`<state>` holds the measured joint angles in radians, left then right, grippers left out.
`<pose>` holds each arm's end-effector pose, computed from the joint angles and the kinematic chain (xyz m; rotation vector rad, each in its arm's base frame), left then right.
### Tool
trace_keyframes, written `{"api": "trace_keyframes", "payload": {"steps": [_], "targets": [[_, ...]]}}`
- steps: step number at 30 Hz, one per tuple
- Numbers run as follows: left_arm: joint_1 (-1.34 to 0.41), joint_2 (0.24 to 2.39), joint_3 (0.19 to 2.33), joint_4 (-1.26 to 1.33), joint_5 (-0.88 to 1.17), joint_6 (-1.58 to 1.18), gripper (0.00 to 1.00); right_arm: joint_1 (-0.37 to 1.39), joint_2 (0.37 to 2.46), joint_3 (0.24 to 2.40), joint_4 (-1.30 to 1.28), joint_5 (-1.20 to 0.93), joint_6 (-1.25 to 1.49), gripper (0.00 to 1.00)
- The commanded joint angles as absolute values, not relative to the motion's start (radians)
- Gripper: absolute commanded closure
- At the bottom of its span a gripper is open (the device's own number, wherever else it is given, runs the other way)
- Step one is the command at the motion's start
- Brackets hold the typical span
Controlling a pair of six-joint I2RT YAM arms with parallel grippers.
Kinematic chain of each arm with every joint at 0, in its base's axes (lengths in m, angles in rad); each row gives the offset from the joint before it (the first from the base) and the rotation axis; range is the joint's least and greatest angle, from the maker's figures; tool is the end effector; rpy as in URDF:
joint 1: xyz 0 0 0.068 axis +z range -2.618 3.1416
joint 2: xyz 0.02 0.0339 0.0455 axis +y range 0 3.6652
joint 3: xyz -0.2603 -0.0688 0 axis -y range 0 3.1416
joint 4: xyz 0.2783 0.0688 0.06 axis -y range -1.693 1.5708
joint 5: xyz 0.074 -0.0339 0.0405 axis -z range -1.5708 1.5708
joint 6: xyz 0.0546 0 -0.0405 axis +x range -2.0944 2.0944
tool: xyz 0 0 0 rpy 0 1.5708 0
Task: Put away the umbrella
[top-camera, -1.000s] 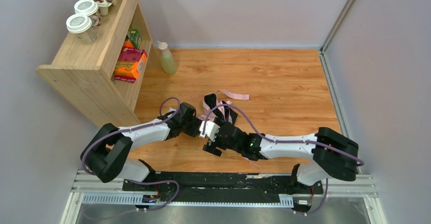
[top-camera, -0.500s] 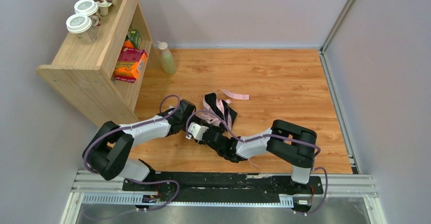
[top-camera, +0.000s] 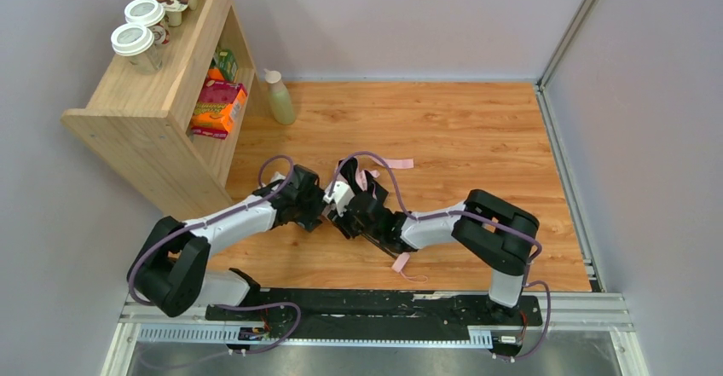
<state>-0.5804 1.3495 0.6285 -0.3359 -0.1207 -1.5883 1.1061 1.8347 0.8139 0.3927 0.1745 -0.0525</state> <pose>0.2332 -0.1450 0.1172 -1.3626 2.3808 -0.5596 0.1823 0.3425 0.0838 -1.1297 1.9072 0.4000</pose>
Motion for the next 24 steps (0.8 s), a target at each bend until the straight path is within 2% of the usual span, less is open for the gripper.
{"api": "trace_keyframes", "payload": {"steps": [1,9,13,18,24], "targets": [[-0.526,1.225,0.597,-0.323,-0.138,-1.479,0.28,1.003,1.951,0.716,0.161,-0.242,0.198,1.0],[-0.491,1.028,0.581,-0.275,-0.169,-1.454,0.27,0.844,2.077,0.802,0.106,-0.584,0.287,1.0],[-0.492,1.017,0.569,-0.281,-0.128,-1.497,0.27,0.775,2.176,0.888,0.04,-0.741,0.356,1.0],[-0.491,1.072,0.541,-0.251,-0.103,-1.555,0.26,0.726,2.233,0.974,-0.067,-0.781,0.377,1.0],[-0.491,1.159,0.549,-0.163,-0.181,-1.575,0.26,0.703,2.256,1.046,-0.166,-0.769,0.33,1.0]]}}
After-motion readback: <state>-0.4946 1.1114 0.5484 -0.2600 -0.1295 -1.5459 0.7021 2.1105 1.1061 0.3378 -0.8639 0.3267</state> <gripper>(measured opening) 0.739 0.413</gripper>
